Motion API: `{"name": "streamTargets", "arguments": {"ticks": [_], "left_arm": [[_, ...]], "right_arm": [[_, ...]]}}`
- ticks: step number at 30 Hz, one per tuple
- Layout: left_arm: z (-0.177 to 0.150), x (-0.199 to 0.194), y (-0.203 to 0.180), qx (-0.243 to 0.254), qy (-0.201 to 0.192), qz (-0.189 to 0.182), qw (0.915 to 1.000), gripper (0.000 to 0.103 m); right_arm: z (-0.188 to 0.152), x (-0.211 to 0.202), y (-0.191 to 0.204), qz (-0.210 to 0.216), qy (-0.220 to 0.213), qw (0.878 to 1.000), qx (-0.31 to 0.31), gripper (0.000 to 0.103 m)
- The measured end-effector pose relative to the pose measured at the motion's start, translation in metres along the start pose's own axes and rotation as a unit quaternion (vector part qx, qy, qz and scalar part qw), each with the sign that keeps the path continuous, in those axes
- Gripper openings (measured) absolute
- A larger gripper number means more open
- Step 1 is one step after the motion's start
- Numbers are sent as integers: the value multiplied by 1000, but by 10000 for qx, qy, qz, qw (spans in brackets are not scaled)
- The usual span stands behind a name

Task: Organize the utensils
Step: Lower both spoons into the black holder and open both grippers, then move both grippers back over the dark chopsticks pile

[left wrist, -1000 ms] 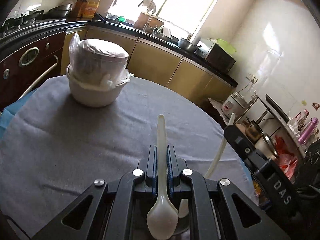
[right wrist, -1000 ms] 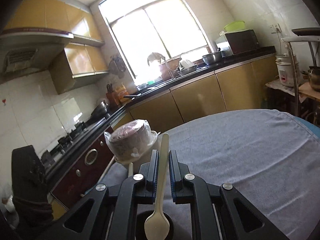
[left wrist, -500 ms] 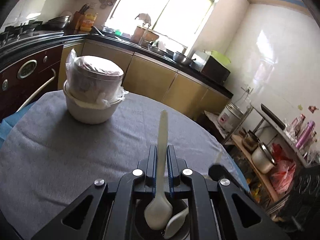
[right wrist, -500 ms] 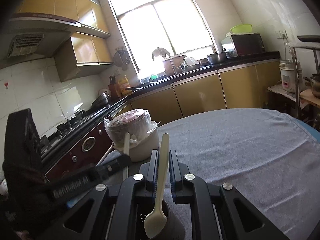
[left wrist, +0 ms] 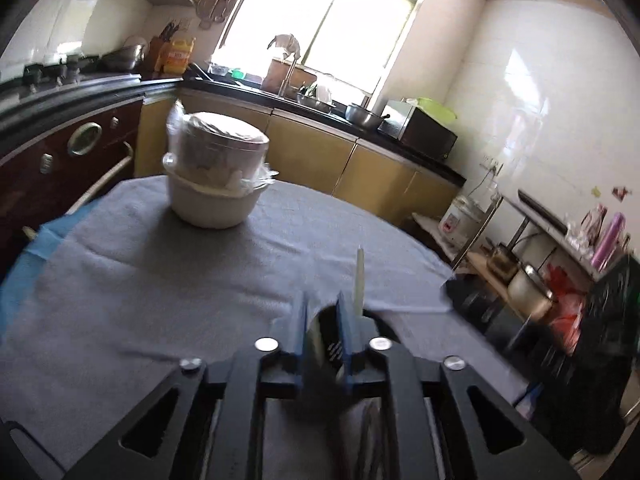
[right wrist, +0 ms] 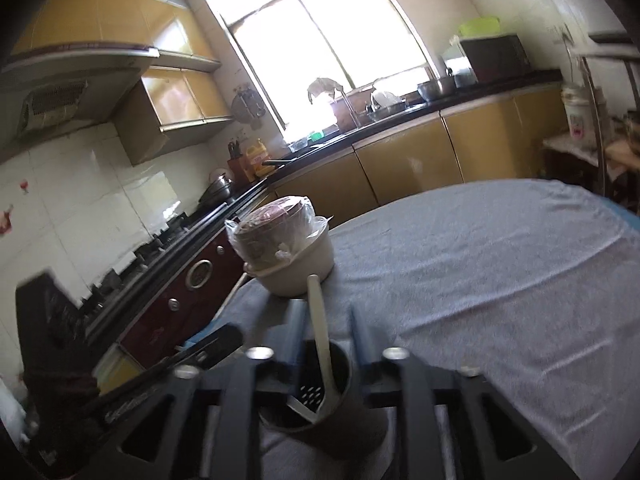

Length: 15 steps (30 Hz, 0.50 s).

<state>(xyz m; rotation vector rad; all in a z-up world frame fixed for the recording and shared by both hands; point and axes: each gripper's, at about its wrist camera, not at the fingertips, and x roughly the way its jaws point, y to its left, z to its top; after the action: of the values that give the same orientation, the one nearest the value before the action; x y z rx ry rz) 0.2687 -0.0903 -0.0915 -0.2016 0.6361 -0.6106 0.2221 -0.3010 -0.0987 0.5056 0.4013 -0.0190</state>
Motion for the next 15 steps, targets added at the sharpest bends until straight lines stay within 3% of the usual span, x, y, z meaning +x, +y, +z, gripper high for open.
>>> {"name": "streamTargets", "arguments": {"ticks": [1, 3, 9, 15], "left_arm": [[-4, -7, 1, 70, 38, 113, 9999, 32], [-18, -22, 4, 179, 154, 340, 9991, 40], [-58, -56, -1, 390, 515, 958, 9933, 52], [-88, -72, -22, 379, 877, 1093, 9894, 58]], "right_arm": [[0, -7, -2, 5, -54, 10000, 76, 40], [1, -24, -8, 28, -127, 9996, 247, 40], [-10, -65, -15, -177, -48, 9996, 236, 40], [-23, -88, -21, -195, 293, 9990, 288, 41]]}}
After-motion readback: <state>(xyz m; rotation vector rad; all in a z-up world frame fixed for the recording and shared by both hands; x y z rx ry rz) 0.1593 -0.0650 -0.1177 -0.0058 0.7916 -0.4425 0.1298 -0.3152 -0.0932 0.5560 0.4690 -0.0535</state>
